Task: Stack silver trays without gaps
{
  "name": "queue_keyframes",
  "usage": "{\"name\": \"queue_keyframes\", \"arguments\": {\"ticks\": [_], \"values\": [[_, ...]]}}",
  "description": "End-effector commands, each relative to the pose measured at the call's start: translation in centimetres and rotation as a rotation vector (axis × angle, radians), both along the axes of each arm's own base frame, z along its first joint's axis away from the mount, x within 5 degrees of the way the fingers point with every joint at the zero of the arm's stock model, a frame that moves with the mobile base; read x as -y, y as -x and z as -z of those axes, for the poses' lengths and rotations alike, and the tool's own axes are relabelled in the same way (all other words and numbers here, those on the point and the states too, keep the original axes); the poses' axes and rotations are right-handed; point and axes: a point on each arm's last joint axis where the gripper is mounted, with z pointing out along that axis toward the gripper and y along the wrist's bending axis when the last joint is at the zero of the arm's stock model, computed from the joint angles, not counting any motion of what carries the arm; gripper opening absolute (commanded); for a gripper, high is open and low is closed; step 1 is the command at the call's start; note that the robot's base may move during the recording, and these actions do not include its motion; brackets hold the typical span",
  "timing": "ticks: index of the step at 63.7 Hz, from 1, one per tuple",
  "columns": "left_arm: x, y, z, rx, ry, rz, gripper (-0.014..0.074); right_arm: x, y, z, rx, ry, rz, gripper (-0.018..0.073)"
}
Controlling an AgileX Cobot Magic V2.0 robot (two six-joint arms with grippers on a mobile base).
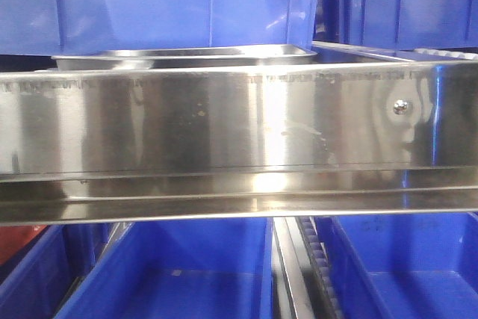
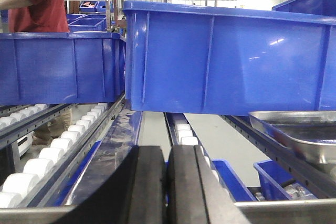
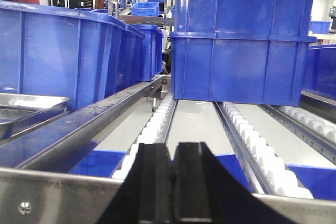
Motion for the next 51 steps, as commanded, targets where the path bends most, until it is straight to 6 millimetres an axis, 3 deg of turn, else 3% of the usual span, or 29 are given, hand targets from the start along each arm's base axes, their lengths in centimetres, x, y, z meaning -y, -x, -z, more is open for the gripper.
{"name": "queue_keyframes", "arguments": {"ticks": [1,51], "values": [[0.02,0.06,-0.25,0.021,0.008,0.005,-0.0006,0.05,0.04,-0.16,0.02,0.005,0.007,-0.0079],[0.02,0.06,-0.25,0.021,0.008,0.005,-0.0006,0.05,0.04,-0.16,0.02,0.005,0.007,-0.0079]]}}
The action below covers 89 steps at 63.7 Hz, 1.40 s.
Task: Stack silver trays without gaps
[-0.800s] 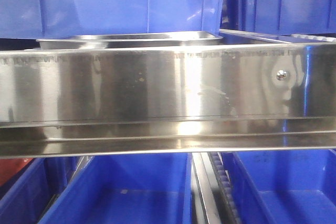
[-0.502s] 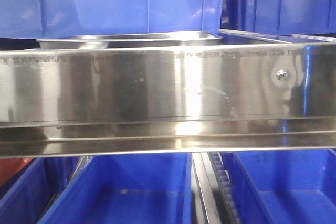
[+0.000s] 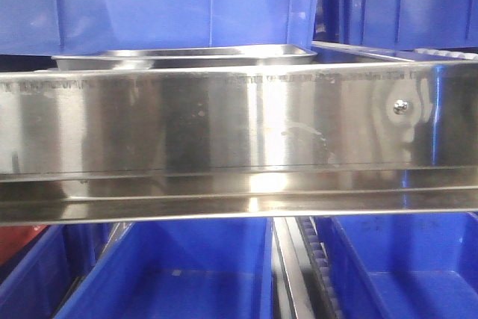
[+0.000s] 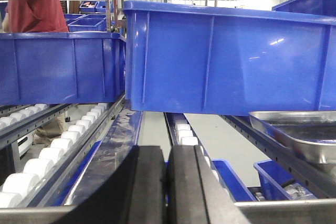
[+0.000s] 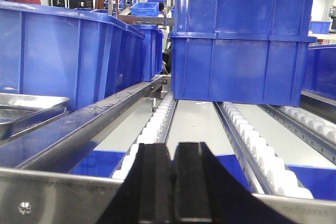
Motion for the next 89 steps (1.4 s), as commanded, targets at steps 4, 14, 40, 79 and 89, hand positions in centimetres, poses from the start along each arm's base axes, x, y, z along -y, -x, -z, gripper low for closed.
{"name": "queue_keyframes", "arguments": {"ticks": [4,14,40,79,89], "values": [[0.0,0.1,-0.2,0.021,0.008,0.005,-0.0006,0.0,0.0,-0.2,0.02,0.005,0.007,-0.0079],[0.0,0.1,-0.3,0.023,0.008,0.005,-0.0006,0.0,0.0,-0.2,0.02,0.005,0.007,-0.0079],[-0.1,0.8,-3.4,0.257,0.074,0.01,-0.0006,0.4,0.3,-1.6,0.176,-0.016,0.038,-0.0079],[0.6,4.2,-10.3,-0.052,0.191,0.104,-0.0006,-1.0,1.6,-5.3,0.014,-0.435,-0.239,-0.0079],[0.9,4.3,-10.4,-0.048,0.257,0.144,-0.0006,-1.2,1.7,-5.3,-0.016,-0.429,-0.257,-0.0079]]}}
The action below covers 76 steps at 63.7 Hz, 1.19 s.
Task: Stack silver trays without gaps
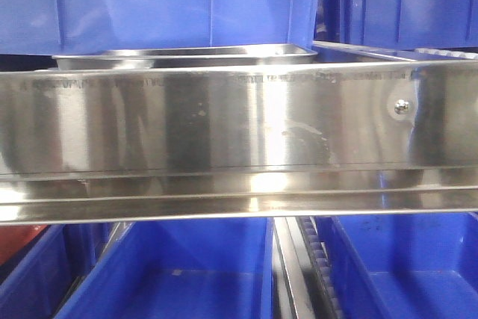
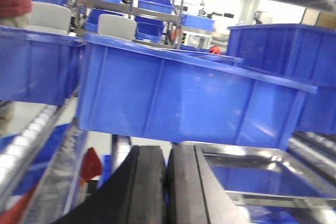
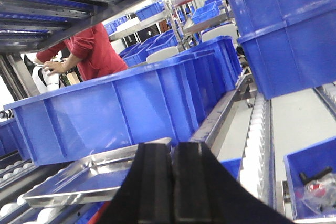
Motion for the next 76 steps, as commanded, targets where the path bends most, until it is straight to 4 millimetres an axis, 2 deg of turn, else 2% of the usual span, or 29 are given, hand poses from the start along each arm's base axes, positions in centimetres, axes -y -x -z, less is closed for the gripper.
{"name": "queue_keyframes", "arguments": {"ticks": [1,9,15,21,26,31,37,53,61,76], "values": [[0.2,0.0,-0.5,0.022,0.067,0.034,-0.0006,-0.1,0.3,-0.5,-0.003,-0.002,-0.023,-0.0079],[1.0,0.5,-0.9,-0.005,0.205,0.132,-0.0006,-0.8,1.0,-1.2,-0.06,0.035,-0.105,-0.0079],[1.1,0.5,-0.7,-0.017,0.197,0.137,-0.0006,-0.9,1.5,-2.4,-0.037,0.001,-0.128,-0.0079],[0.8,0.4,-0.7,-0.01,0.121,0.105,-0.0006,-0.5,1.7,-3.6,0.036,-0.012,-0.086,-0.0079],[0.7,0.4,-0.6,-0.01,0.035,0.082,-0.0006,-0.3,2.0,-4.2,0.061,0.049,-0.066,-0.0079],[0.7,0.4,-0.6,-0.051,-0.071,0.086,-0.0006,-0.6,2.4,-4.7,0.028,0.113,-0.092,-0.0079],[1.0,-0.1,-0.5,-0.159,-0.124,0.116,-0.0006,-1.0,1.8,-5.3,-0.068,0.189,-0.133,-0.0079],[1.5,-3.9,-2.2,-0.358,-0.107,0.16,-0.0008,-2.2,-2.3,-8.4,-0.298,0.262,-0.206,-0.0079],[1.8,-6.2,-3.4,-0.423,-0.089,0.192,-0.0008,-2.9,-5.5,-9.8,-0.413,0.286,-0.246,-0.0079],[3.9,-11.7,-5.2,-0.553,-0.03,0.34,-0.0008,-4.4,-11.2,-12.1,-0.524,0.302,-0.299,-0.0079]]}}
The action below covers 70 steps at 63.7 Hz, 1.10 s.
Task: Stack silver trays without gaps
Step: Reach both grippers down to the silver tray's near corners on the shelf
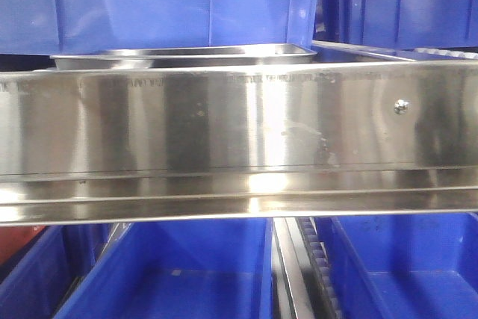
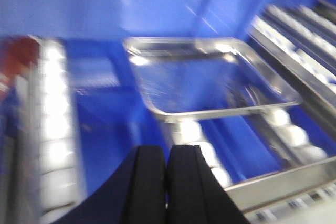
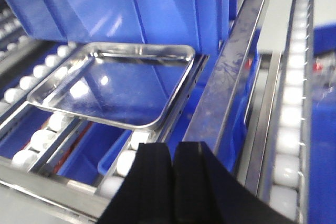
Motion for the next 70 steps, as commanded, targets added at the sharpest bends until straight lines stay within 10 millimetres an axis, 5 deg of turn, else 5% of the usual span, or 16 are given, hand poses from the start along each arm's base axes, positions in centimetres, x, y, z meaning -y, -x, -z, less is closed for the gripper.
{"name": "queue_keyframes", "arguments": {"ticks": [1,22,44,70], "values": [[0.9,-1.9,-1.1,-0.027,0.054,0.034,-0.0008,-0.8,-2.1,-0.8,-0.02,0.02,-0.032,-0.0079],[4.0,-8.3,-2.6,-0.228,-0.016,0.026,-0.0016,-6.1,-6.7,-1.4,-0.146,-0.031,-0.126,-0.0057],[6.8,-10.9,-2.2,-0.239,-0.095,-0.048,-0.0016,-8.7,-10.9,1.0,-0.298,0.116,0.014,-0.0056],[7.2,-13.0,-1.4,-0.207,-0.067,-0.072,-0.0016,-11.5,-15.5,4.3,-0.452,0.268,0.008,-0.0056]]}}
